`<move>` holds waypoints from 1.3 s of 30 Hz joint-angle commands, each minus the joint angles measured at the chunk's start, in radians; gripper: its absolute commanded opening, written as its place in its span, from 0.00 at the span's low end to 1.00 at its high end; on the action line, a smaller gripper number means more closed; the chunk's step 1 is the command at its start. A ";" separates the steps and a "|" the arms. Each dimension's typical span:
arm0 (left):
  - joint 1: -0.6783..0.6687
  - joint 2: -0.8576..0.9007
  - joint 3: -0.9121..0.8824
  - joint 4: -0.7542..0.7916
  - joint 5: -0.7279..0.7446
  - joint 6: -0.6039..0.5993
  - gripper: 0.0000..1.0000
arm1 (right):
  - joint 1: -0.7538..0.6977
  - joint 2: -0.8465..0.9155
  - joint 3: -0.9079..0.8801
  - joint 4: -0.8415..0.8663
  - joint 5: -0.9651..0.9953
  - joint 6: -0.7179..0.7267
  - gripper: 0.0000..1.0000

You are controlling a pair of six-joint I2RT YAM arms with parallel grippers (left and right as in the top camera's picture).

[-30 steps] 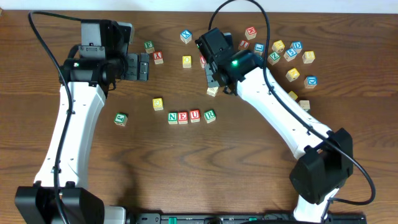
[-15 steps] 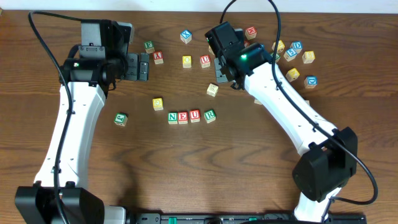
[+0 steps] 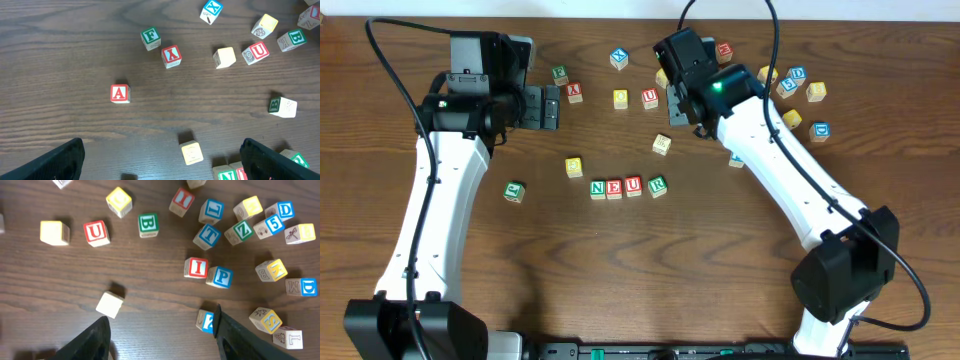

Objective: Spell out NEURIPS
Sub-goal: 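Move the right gripper up to the red I block in the cluster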

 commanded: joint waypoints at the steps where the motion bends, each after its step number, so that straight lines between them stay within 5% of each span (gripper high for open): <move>1: 0.003 -0.004 0.026 0.000 0.006 0.010 0.98 | -0.016 0.011 0.027 -0.008 0.019 0.024 0.64; 39: 0.003 -0.004 0.026 0.000 0.006 0.010 0.98 | -0.090 0.114 0.017 -0.060 0.066 0.165 0.71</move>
